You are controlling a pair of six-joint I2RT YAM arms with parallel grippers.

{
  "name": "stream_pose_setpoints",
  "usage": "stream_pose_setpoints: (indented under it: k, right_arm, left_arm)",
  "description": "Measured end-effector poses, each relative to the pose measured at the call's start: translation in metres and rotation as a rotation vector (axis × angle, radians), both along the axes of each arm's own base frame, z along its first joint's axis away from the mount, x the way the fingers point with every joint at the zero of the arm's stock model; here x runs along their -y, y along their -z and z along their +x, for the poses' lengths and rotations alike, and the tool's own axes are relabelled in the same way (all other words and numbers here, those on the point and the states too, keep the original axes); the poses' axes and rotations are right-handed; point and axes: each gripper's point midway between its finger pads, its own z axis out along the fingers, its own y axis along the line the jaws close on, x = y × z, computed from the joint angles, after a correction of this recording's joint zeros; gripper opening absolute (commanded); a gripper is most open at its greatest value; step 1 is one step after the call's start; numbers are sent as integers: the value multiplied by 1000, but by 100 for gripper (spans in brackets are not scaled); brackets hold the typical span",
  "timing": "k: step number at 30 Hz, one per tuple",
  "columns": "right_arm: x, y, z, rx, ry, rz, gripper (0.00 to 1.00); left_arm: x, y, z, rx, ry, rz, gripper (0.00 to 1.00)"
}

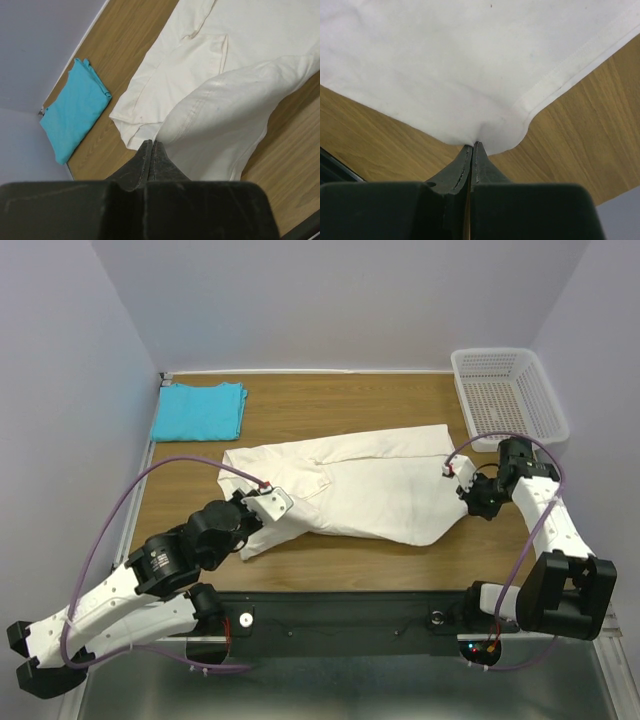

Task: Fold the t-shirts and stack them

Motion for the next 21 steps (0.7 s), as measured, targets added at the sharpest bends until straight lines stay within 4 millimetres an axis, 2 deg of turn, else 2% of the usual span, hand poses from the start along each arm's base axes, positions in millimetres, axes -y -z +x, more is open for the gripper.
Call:
stream_pose_setpoints:
  k: [5, 14, 21]
  right_arm:
    - [4, 3, 4, -13, 47, 36, 2]
    - [-12, 5, 5, -34, 46, 140, 2]
    - [-16, 0, 26, -49, 64, 196, 1]
  left_arm:
    - [-4, 5, -3, -19, 2, 18, 0]
    - [-2, 19, -4, -47, 14, 65, 0]
    - [2, 30, 0, -64, 27, 128, 0]
